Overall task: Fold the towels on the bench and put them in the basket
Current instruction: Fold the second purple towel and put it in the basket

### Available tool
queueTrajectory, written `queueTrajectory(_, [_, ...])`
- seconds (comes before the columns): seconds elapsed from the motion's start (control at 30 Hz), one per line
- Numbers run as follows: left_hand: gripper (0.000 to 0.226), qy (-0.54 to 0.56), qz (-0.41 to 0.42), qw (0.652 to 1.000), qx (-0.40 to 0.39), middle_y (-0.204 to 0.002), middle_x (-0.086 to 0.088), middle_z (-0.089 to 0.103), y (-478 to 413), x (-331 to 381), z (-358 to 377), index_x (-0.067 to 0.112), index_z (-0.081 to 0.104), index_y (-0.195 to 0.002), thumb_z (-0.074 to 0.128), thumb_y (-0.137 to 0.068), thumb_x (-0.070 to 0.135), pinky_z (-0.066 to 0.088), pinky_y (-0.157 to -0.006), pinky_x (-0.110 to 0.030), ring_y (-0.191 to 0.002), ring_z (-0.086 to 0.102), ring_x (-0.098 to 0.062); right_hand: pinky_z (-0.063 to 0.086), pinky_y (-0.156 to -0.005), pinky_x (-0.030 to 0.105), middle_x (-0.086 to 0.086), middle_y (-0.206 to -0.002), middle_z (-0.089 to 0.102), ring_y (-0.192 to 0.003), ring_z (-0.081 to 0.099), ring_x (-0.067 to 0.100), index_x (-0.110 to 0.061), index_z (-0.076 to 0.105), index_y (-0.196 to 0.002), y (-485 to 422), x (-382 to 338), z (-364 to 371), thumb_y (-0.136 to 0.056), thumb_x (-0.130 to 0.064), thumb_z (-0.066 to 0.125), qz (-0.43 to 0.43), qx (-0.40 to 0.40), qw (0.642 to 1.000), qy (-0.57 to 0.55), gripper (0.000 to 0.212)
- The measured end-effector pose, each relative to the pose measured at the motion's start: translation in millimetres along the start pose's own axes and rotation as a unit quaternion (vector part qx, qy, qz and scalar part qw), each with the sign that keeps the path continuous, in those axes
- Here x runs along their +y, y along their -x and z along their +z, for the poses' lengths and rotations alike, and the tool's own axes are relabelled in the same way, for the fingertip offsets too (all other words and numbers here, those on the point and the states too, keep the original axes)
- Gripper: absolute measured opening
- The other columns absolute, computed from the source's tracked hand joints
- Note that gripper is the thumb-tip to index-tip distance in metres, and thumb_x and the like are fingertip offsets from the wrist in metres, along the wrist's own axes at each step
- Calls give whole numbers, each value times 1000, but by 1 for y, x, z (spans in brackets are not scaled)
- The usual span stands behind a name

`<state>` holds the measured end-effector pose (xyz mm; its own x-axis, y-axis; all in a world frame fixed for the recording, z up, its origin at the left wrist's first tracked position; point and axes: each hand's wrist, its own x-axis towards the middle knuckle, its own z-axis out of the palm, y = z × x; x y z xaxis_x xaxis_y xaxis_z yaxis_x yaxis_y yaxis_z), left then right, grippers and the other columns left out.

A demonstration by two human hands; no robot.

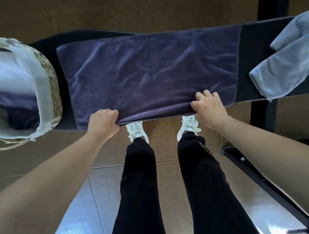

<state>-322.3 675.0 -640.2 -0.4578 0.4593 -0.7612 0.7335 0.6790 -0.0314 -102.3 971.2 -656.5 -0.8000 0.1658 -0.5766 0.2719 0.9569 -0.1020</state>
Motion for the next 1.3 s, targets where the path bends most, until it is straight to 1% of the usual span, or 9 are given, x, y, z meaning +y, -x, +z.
queueTrajectory(0.17, [20, 2, -8, 997, -80, -85, 5, 61, -3, 20, -24, 24, 64, -95, 65, -75, 25, 41, -68, -31, -83, 62, -26, 36, -63, 37, 5, -76, 52, -73, 50, 32, -12, 64, -68, -2, 6, -9, -66, -2, 70, 3, 65, 992, -110, 12])
queueTrajectory(0.33, [53, 146, -18, 986, 80, -132, -6, 47, -28, 71, -55, 23, 53, -124, 69, -77, 42, 53, -82, -45, -120, 47, -33, 50, -79, 49, 15, -114, 56, -103, 51, 38, -11, 65, -108, -28, 28, -33, -78, -12, 69, 175, 141, 956, -187, 30])
queueTrajectory(0.43, [92, 196, -54, 978, 48, -171, -6, 8, -48, 98, -74, 36, 19, -160, 69, -85, 57, 46, -105, -56, -150, 18, -45, 47, -90, 48, 13, -136, 43, -123, 42, 37, -14, 51, -132, -39, 53, -40, -85, -27, 73, 343, 131, 895, -252, 53])
queueTrajectory(0.53, [104, 191, -61, 980, 19, -173, -3, -16, -65, 112, -81, 42, 0, -163, 66, -87, 66, 38, -114, -63, -154, -3, -54, 47, -97, 48, 13, -140, 40, -130, 39, 35, -14, 44, -136, -46, 77, -45, -87, -35, 74, 461, 110, 822, -317, 61])
queueTrajectory(0.73, [108, 183, -44, 982, 33, -170, 2, -26, -83, 110, -87, 47, -6, -162, 72, -88, 59, 27, -117, -72, -152, -15, -56, 45, -83, 33, 4, -117, 59, -101, 60, 23, -12, 50, -125, -62, 105, -53, -89, -34, 72, 478, 137, 718, -486, 48])
queueTrajectory(0.9, [101, 157, -29, 985, 66, -172, 8, -19, -98, 98, -100, 50, 2, -161, 71, -88, 57, 22, -120, -69, -155, -11, -52, 45, -80, 27, -10, -93, 54, -92, 57, 15, -14, 59, -117, -89, 129, -74, -86, -41, 75, 452, 169, 720, -499, 43])
queueTrajectory(1.0, [73, 132, -42, 976, 169, -171, 2, 17, -111, 90, -118, 36, 27, -160, 61, -96, 46, 44, -108, -60, -147, 28, -44, 52, -91, 32, -6, -103, 55, -99, 59, 17, -14, 57, -120, -106, 146, -85, -89, -37, 74, 437, 180, 734, -489, 41])
queueTrajectory(1.17, [37, 204, -107, 946, 227, -142, -10, 49, -146, 68, -153, 15, 56, -141, 52, -104, 20, 48, -96, -49, -121, 54, -37, 41, -78, 24, -2, -107, 62, -92, 55, 15, -17, 67, -115, -121, 158, -92, -95, -25, 66, 388, 134, 811, -416, 21])
queueTrajectory(1.3, [20, 199, -102, 947, 231, -122, -15, 56, -160, 67, -166, 9, 69, -114, 53, -105, 18, 46, -83, -44, -105, 60, -40, 47, -81, 29, 3, -115, 64, -97, 60, 19, -18, 67, -110, -119, 163, -93, -96, -26, 65, 381, 143, 817, -410, 15])
